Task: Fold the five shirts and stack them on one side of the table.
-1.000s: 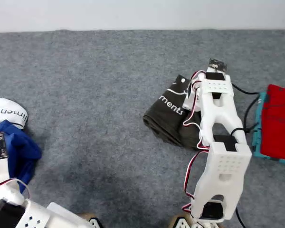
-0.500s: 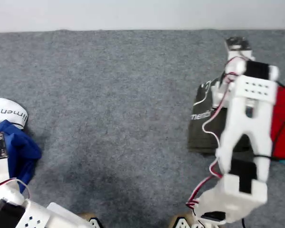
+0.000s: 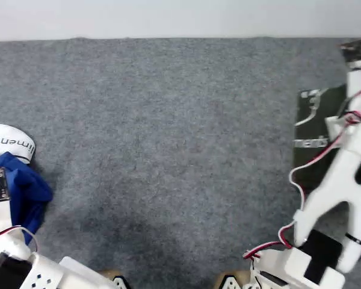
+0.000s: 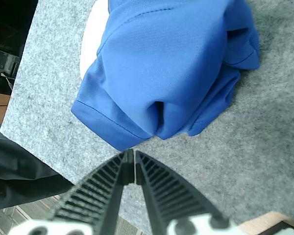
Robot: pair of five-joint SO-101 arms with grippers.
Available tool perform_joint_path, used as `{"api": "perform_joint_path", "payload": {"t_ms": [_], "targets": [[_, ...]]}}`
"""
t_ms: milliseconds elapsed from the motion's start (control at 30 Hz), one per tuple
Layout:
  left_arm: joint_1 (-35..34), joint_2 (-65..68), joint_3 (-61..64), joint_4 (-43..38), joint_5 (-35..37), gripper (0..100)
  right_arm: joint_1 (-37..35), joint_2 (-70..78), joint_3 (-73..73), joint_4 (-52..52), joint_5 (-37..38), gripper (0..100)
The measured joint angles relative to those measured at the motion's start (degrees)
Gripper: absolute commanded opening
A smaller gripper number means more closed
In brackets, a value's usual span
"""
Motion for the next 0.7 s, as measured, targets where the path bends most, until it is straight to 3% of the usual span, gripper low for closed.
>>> {"api": "perform_joint_path", "payload": {"t_ms": [233, 700], "targets": [[0.0, 0.0, 0.0, 0.0, 0.0, 2, 5.5, 1.5, 0.0, -4.6, 1.8, 1.0], [0.0, 0.0, 0.0, 0.0, 0.0, 2, 11.8, 22.1, 0.0, -23.1, 1.8, 1.6]]}}
